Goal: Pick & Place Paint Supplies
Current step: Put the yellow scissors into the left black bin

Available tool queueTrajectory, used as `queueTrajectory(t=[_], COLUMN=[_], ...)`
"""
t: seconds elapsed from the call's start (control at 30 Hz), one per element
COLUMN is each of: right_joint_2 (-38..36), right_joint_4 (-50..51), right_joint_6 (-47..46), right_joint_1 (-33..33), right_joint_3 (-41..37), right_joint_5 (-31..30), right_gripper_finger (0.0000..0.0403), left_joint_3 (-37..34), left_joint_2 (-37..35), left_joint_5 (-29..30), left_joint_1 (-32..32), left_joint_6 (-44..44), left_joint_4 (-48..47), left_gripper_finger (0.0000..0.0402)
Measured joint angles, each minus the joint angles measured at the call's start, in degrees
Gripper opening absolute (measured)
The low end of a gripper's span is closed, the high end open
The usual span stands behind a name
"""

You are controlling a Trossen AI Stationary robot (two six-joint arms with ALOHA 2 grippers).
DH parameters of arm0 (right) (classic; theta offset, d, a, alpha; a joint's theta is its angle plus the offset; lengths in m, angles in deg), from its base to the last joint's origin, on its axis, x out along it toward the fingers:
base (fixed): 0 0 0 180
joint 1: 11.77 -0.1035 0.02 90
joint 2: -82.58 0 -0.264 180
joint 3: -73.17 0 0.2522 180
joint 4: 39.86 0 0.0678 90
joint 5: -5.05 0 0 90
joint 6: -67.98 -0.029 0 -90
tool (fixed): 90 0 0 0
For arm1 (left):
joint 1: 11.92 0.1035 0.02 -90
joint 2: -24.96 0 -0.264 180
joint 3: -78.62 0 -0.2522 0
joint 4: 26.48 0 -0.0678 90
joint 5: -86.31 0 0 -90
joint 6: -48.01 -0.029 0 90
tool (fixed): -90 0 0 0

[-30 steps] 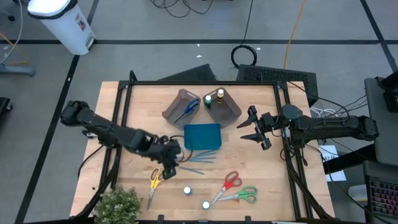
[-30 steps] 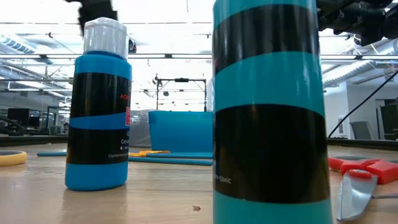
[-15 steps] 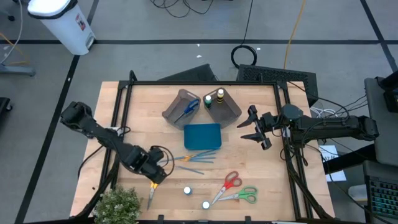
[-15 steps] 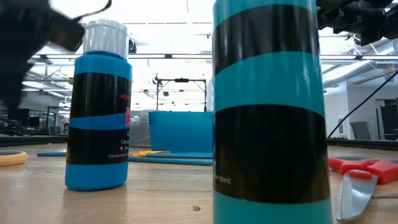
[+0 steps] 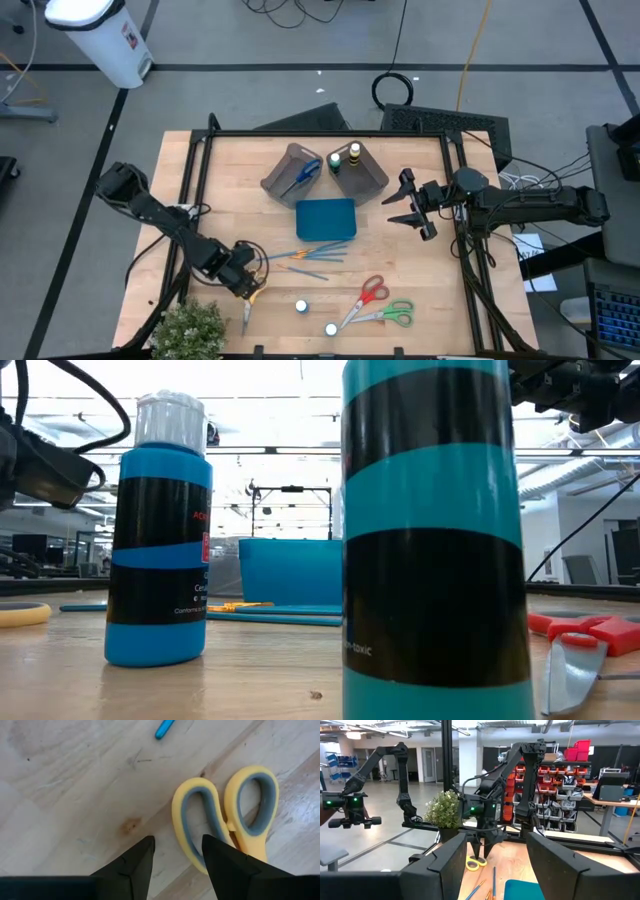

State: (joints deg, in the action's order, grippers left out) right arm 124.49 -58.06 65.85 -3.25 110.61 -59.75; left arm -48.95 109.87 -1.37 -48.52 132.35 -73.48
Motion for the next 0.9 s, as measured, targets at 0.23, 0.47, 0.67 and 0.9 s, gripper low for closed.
queueTrajectory(t=[0.23, 0.47, 0.67, 0.9], right_joint_2=[0.0, 0.0, 0.0, 0.0], right_joint_4=[0.0, 0.0, 0.0, 0.0], right_joint_6=[0.0, 0.0, 0.0, 0.0], right_joint_1=[0.0, 0.0, 0.0, 0.0], right_joint_3=[0.0, 0.0, 0.0, 0.0], right_joint_5=[-0.1, -0.1, -0.1, -0.1], right_gripper_finger=[0.0199, 0.0199, 0.0199, 0.0199], left_joint_3=[-0.2, -0.4, -0.4, -0.4], left_joint_2=[0.1, 0.1, 0.2, 0.2], left_joint_5=[0.2, 0.1, 4.7, 5.9], left_joint_1=[0.6, 0.6, 0.7, 0.8], left_joint_6=[1.4, 2.9, 3.0, 3.0], left_joint_4=[-0.9, -1.7, -1.3, -1.6], left_gripper_finger=[0.017, 0.0064, 0.0021, 0.0036])
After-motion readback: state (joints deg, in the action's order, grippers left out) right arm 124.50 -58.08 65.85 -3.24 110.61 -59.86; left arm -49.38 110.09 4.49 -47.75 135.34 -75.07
